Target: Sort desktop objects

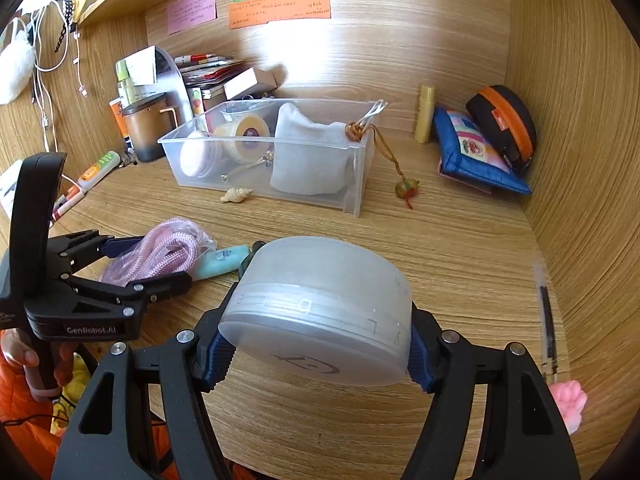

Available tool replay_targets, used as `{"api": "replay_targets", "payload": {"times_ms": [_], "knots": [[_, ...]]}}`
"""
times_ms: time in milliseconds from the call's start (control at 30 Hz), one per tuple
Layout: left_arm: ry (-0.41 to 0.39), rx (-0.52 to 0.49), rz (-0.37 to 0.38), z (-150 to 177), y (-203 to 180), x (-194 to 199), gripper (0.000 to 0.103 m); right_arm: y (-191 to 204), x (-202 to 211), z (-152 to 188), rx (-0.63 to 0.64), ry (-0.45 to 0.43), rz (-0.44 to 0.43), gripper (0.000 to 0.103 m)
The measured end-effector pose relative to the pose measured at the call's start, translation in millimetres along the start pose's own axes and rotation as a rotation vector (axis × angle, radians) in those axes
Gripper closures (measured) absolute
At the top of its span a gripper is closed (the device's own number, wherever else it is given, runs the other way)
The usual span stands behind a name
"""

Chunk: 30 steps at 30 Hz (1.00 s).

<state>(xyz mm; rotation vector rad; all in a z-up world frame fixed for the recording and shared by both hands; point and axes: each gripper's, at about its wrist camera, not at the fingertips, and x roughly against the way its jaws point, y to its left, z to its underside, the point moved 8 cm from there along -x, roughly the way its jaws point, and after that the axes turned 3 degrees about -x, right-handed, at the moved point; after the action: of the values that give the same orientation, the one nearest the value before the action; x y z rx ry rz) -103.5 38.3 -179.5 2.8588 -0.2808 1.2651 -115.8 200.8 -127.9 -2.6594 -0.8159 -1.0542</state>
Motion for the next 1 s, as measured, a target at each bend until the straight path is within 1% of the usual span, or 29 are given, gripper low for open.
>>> {"api": "replay_targets", "payload": {"times_ms": [133,267,400,733,1000], "knots": [[-0.012,0.025,0.030,-0.8,5.5,1.7,0.035,0.5,3.5,-4.1,-0.003,-0.008,0.002,0.037],[-0.037,0.050,0.033,-2.4,11.5,6.2,0.037,5.8,6.0,-8.5,0.007,-0.020,0.004,0.037],[-0.059,0.055,0.033,-6.5,15.9,13.3,0.042,12.9,5.4,-13.9,0.025,-0.026,0.001,0.037],[-0.119,0.079,0.023,-16.6,31.1,34.2,0.043,24.5,-4.1,-31.5,0.032,-0.032,-0.029,0.037],[-0.158,0.080,0.000,-32.9,41.5,51.2,0.043,33.6,-9.9,-48.3,0.053,-0.042,-0.042,0.037]]}}
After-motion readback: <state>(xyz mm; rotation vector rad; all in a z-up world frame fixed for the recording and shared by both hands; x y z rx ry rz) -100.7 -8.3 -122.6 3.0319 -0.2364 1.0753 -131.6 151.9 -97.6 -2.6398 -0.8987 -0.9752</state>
